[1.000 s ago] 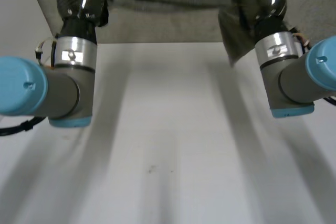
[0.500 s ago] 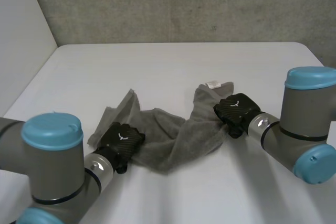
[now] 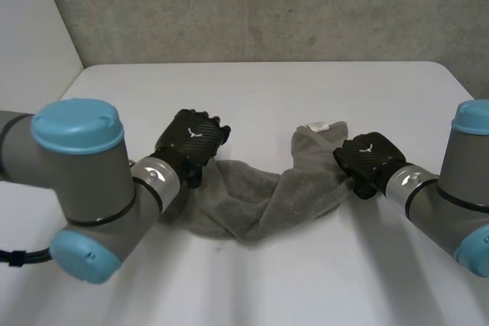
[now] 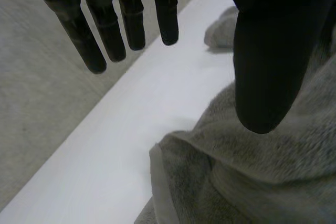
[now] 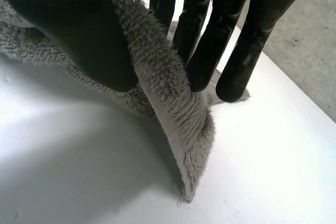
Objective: Fold the towel.
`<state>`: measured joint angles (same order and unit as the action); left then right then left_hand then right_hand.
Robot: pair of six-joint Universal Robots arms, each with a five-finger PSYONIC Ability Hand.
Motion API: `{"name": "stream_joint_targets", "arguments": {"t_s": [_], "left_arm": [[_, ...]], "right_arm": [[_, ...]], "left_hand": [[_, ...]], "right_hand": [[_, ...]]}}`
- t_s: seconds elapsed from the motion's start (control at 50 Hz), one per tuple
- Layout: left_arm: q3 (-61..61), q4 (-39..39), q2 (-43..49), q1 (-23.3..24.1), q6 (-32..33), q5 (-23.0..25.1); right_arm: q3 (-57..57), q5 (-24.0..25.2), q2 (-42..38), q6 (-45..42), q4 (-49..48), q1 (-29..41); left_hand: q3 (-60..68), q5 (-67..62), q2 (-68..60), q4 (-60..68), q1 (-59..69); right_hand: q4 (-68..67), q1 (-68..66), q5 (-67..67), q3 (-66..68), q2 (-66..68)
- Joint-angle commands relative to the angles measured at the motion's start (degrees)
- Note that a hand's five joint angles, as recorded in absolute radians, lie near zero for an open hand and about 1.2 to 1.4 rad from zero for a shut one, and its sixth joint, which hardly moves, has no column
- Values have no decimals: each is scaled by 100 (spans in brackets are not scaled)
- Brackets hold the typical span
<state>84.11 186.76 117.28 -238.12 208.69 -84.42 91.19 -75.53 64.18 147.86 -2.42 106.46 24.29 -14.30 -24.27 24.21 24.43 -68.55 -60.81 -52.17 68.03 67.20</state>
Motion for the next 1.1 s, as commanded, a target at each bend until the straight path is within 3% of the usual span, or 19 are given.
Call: {"name": "stream_joint_targets", "arguments": {"t_s": [0.02, 0.14, 0.36, 0.5, 0.54, 0.58, 0.6, 0.62, 0.64, 0.78, 0.92, 1.02, 1.1], "left_arm": [[-298, -17, 637, -393, 1014, 838], [-483, -25, 998, -560, 1315, 1033], [-457, 150, 1245, -684, 1271, 1472], [-457, 221, 1377, -684, 1271, 1507], [-465, 230, 1377, -684, 1262, 1507], [-474, 299, 1351, -675, 1236, 1499], [-474, 300, 1351, -675, 1236, 1499], [-457, 430, 1307, -675, 1218, 1490], [-457, 432, 1307, -675, 1218, 1490], [-71, 1371, 412, -640, 999, 1262], [167, 1398, -750, -657, 699, 822], [422, 1082, -1576, -640, 673, 672], [493, 40, -2357, -648, 664, 655]], "right_arm": [[-4, 126, 24, 6, 5, -64], [-4, 143, 16, 6, 5, -64], [-4, 143, -19, -3, -4, -46], [-4, 135, -37, -3, -13, -46], [-13, 135, -37, -3, -21, -46], [-22, 135, -37, -3, -21, -46], [-22, 135, -37, -3, -21, -46], [-31, 135, -28, -3, -13, -55], [-31, 135, -28, -3, -13, -55], [-180, 108, 173, 6, 31, -99], [-593, 91, 824, 14, 365, -380], [-1182, 143, 1439, -197, 1481, -618], [-1813, 318, 1711, -766, 2909, -705]], "left_hand": [[1116, -1114, -1118, 1123, 1101], [1082, -1081, -1084, 1090, 1068], [1669, -1667, -1671, 1676, 1654], [1889, -1887, -1891, 1896, 1874], [2327, -2326, -2329, 2335, 2313], [4301, -4300, -4303, 4308, 4286], [4312, -4310, -4314, 4319, 4297], [5478, -5476, -5480, 5485, 5463], [5490, -5488, -5491, 5497, 5475], [5571, -5570, -5573, 5579, 5557], [5571, -5570, -5573, 5579, 5557], [5571, -5570, -5573, 5579, 5557], [5571, -5570, -5573, 5579, 5557]], "right_hand": [[-1145, -1919, -1783, 1197, 1280], [-1145, -1919, -1783, 1197, 1280], [-1145, -1919, -1783, 1197, 1280], [-1145, -1919, -1783, 1197, 1280], [-1145, -1919, -1783, 1197, 1280], [-1145, -1919, -1783, 1197, 1280], [-1145, -1919, -1783, 1197, 1280], [-1145, -1919, -1783, 1197, 1280], [-1145, -1919, -1783, 1197, 1280], [-1145, -1919, -1783, 1197, 1280], [-1145, -1919, -1783, 1197, 1280], [-1145, -1919, -1783, 1197, 1280], [-1145, -1919, -1783, 1197, 1280]]}}
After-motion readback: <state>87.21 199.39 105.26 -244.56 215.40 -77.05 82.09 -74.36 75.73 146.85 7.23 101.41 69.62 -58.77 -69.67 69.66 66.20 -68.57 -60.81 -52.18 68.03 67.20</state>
